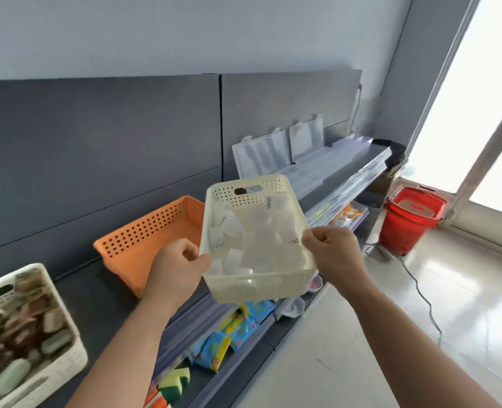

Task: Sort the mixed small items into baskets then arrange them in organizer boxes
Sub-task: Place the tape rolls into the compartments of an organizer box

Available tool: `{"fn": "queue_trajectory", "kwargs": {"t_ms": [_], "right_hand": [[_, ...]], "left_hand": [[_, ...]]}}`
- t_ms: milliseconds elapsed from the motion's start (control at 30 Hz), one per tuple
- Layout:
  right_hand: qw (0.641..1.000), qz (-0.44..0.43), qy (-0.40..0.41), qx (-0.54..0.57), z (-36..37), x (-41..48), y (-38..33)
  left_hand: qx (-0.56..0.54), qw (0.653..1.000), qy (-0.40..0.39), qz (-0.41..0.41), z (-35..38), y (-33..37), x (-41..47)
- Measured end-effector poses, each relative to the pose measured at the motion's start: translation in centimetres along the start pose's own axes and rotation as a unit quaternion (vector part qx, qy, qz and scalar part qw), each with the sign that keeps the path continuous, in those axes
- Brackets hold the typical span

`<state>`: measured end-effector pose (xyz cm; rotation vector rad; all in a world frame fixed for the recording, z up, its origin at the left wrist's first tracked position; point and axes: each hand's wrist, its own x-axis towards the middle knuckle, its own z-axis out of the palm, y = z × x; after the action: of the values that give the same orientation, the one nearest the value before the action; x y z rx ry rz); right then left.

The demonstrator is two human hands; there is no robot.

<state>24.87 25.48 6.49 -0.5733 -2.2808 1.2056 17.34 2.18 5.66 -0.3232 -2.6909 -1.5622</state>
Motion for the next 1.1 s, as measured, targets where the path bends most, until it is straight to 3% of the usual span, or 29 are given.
{"fn": "queue_trajectory", "kwargs": {"t_ms": [367, 1100], "right_hand": [[0.997, 0.045, 0.050, -0.044, -10.6, 16.8, 11.9], [0.985, 0.168, 0.036, -0.024, -15.4, 56.5, 25.3]], "left_hand": [[0.000, 0.998, -0.025, 0.049, 20.0, 9.0, 11.9], [-0.027, 0.995, -0.077, 0.059, 47.0, 18.2, 46.5]]}}
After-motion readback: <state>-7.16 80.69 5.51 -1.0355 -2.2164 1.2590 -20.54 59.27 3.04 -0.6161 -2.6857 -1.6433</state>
